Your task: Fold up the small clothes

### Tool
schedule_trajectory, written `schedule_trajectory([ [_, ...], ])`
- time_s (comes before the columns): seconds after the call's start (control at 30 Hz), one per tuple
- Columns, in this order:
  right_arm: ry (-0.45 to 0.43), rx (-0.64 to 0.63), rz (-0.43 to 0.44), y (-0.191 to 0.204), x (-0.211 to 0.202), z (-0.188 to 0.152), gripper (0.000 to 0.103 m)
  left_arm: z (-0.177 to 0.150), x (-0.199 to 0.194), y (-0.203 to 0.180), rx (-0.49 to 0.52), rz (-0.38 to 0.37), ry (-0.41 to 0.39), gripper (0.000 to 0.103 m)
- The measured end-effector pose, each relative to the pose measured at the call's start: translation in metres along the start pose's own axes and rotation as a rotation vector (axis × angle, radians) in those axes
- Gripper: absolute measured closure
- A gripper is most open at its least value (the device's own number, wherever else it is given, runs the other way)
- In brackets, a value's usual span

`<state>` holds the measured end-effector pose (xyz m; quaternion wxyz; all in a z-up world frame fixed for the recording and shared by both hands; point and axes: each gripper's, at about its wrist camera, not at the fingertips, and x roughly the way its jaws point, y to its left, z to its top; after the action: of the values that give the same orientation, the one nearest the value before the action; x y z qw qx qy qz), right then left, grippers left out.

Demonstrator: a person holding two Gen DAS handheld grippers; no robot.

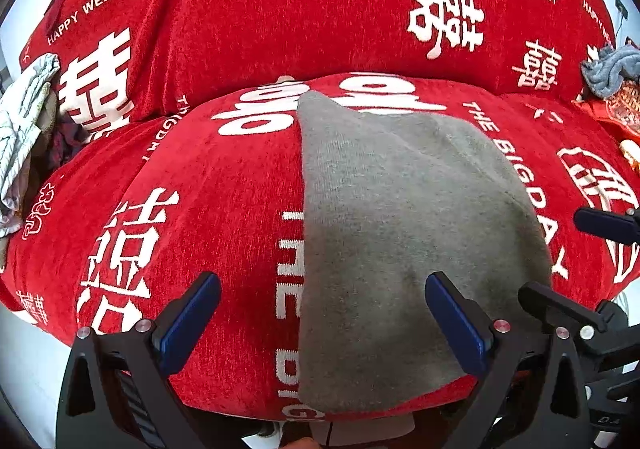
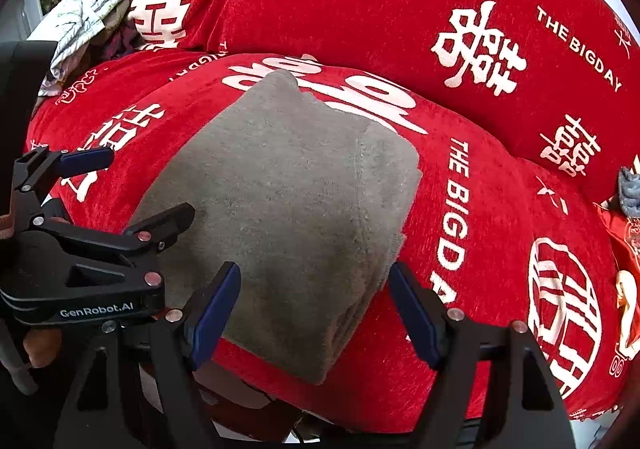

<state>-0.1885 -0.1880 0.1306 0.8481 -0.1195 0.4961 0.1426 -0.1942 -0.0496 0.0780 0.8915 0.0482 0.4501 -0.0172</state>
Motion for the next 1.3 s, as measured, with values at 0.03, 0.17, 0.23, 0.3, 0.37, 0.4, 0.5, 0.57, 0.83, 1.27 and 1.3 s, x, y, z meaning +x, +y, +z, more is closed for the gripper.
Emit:
schedule_trajectory([
  [0.03,0.001,-0.001,0.000,0.0001,0.0002,0.0005,0.024,-0.0001,0.0019,-0.0004,0.004,0.004,0.007,0.001],
  [0.17,0.005,-0.005,0.000,0.0009,0.0022,0.0014,0.024,-0.0006,0.0052,0.0008,0.000,0.005,0.018,0.001],
  [0.23,0.007,-0.007,0.000,0.0014,0.0031,0.0017,0.024,-0.0002,0.0053,0.0015,-0.003,0.004,0.018,0.001],
  [0.3,0.010,-0.007,-0.002,0.0013,0.0041,0.0019,0.024,-0.0003,0.0051,0.0015,-0.003,0.002,0.017,0.001],
  [0.37,0.010,-0.007,-0.002,0.0013,0.0043,0.0023,0.024,-0.0001,0.0049,0.0017,-0.004,-0.002,0.016,0.001],
  [0.4,0.009,-0.008,-0.002,0.0012,0.0043,0.0023,0.024,-0.0001,0.0048,0.0016,-0.004,-0.004,0.016,0.001],
  [0.5,0.009,-0.010,-0.004,0.0008,0.0043,0.0028,0.024,0.0002,0.0042,0.0012,-0.003,-0.008,0.014,0.001],
  [0.57,0.009,-0.010,-0.006,0.0009,0.0037,0.0037,0.024,0.0004,0.0034,0.0016,-0.005,-0.012,0.011,0.001],
  [0.83,0.000,-0.014,-0.008,0.0012,0.0000,0.0072,0.024,0.0018,-0.0022,0.0022,-0.007,-0.037,-0.020,0.001],
  [1.27,-0.004,-0.019,-0.019,0.0012,-0.0010,0.0082,0.024,0.0030,-0.0040,0.0011,-0.007,-0.035,-0.032,0.001],
  [1.3,-0.003,-0.018,-0.019,0.0012,-0.0009,0.0079,0.024,0.0032,-0.0039,0.0012,-0.008,-0.036,-0.032,0.001],
])
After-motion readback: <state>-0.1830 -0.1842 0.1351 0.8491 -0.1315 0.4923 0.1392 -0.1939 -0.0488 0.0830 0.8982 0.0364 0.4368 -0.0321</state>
